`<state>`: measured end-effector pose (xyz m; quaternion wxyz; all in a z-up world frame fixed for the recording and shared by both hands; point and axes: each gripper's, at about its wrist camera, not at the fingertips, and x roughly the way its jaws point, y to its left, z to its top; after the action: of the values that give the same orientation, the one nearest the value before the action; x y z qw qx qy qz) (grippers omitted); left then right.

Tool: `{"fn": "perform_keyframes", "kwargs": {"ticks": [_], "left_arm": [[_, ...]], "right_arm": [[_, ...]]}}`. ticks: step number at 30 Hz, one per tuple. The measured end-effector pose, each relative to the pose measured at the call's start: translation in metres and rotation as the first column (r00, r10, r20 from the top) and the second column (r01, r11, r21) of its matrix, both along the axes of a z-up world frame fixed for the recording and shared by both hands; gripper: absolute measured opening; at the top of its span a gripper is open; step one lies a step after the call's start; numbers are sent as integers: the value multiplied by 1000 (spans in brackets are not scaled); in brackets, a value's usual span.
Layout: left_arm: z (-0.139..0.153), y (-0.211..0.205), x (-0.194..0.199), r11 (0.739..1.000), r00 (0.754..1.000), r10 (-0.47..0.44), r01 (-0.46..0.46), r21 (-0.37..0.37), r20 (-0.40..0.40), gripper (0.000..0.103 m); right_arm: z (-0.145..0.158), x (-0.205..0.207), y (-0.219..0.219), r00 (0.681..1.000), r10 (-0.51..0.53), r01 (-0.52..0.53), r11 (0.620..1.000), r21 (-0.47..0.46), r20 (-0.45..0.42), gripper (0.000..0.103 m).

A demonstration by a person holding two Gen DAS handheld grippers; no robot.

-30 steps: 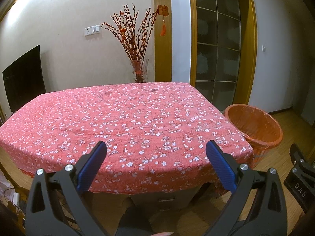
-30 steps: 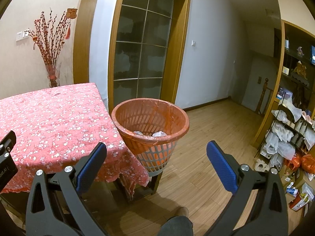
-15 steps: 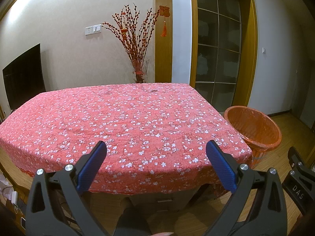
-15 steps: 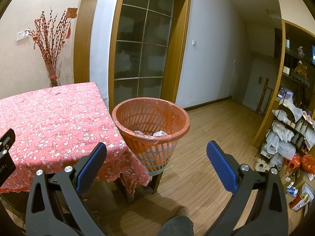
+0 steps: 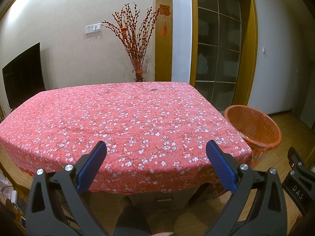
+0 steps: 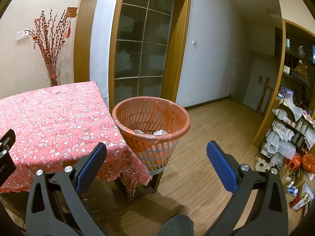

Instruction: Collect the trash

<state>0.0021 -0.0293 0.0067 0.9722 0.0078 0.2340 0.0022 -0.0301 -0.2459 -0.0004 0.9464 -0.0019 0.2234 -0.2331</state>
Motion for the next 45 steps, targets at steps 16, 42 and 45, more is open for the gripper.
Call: {"fn": "perform_keyframes", "kwargs": {"ticks": [16, 42, 45], "left_arm": [[-1, 0, -1, 1000, 1000, 0, 0, -1, -1, 99], [-4, -1, -3, 1000, 1000, -2, 2, -3, -6, 99], [-4, -1, -3, 1000, 1000, -2, 2, -2, -6, 99]], "right_arm": [[-2, -1, -1, 1000, 3, -2, 1000, 3, -4, 100], [-1, 0, -1, 1000, 3, -3, 1000, 3, -5, 100], [-1, 0, -1, 1000, 3, -3, 1000, 3, -6, 100]]}}
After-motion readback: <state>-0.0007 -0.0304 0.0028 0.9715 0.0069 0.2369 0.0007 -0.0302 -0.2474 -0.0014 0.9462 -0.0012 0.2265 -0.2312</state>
